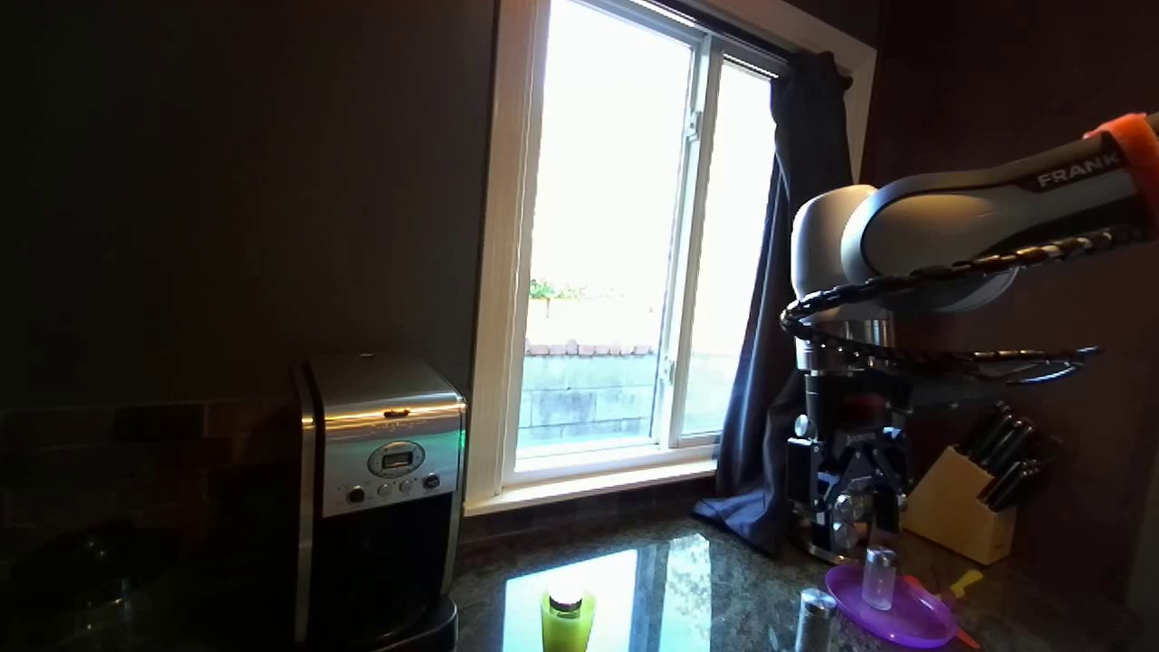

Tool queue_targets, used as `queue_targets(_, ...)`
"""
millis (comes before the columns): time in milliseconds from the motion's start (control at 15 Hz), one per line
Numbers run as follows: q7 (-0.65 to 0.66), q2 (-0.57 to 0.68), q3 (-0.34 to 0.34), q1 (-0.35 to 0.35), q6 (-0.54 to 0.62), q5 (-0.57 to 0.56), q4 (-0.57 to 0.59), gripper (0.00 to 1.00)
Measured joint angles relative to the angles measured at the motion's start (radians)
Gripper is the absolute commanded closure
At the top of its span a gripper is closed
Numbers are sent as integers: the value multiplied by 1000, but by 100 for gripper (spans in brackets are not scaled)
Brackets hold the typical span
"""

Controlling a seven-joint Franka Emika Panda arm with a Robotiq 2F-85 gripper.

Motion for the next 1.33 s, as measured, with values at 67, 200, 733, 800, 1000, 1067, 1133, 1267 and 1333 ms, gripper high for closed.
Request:
queue_targets(67,0,0,0,-1,4,-1,0,0)
queue_targets(200,0,0,-10,-10,26,-2,2,0)
queue_targets(733,-78,14,-200,-110,80,4,157,0)
queue_targets(800,-112,27,-214,-114,48,-4,205,0)
queue_targets(1000,-158,109,-223,-123,-54,-52,372,0)
queue_targets(1067,-159,144,-219,-127,-63,-87,424,0)
queue_targets(1133,-159,182,-214,-131,-65,-129,472,0)
queue_targets(1267,-171,253,-214,-144,-65,-207,552,0)
queue_targets(1333,-188,282,-218,-150,-65,-238,583,0)
